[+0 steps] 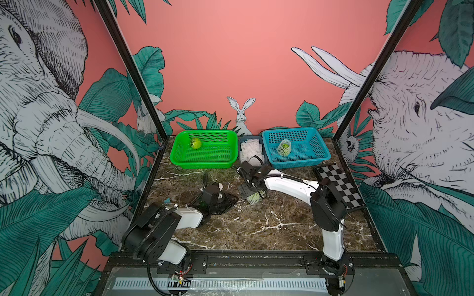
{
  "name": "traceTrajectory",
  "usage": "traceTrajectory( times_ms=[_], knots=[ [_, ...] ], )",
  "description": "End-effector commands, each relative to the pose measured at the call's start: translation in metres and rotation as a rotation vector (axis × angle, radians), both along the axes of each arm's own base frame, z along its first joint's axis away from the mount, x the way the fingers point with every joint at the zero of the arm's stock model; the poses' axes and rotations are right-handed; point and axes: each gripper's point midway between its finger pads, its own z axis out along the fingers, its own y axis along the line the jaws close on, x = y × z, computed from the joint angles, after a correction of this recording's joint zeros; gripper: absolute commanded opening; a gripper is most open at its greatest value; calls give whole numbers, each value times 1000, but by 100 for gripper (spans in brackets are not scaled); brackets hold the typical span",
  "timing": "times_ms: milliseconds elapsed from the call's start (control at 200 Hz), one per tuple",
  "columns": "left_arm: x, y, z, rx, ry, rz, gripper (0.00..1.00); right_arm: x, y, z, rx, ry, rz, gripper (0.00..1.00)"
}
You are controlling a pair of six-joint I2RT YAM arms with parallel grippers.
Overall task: Sleeve custard apples in foam nets
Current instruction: Put on the foam net on the custard apple.
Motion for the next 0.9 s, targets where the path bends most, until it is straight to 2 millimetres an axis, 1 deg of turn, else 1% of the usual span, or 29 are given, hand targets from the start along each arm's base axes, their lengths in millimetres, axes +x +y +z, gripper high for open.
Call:
traceTrajectory(
  times_ms=[0, 105, 210, 325, 480, 660, 760, 895],
  knots=[
    [1, 2, 7, 3, -25, 2, 32, -4, -6, 26, 15, -34, 0, 99],
    [1, 2, 7, 7, -23, 0, 32, -3, -12, 37, 63, -43, -33, 99],
    [1, 1, 7, 6, -23, -3, 31, -5, -17, 40, 124, -22, -64, 99],
    [2, 0, 7, 4, -23, -9, 31, -9, -16, 32, 163, 33, -70, 99],
    [2, -1, 8, 2, -24, -10, 31, -16, -7, 18, 228, 97, -70, 99],
    [1, -8, 18, -31, -56, -51, 34, -15, -12, 2, 207, 114, -89, 99],
    [-1, -13, 23, -48, -67, -84, 35, -19, -10, -9, 221, 159, -93, 98],
    [-5, -11, 23, -30, -61, -96, 35, -20, -9, -19, 217, 175, -100, 94]
  ],
)
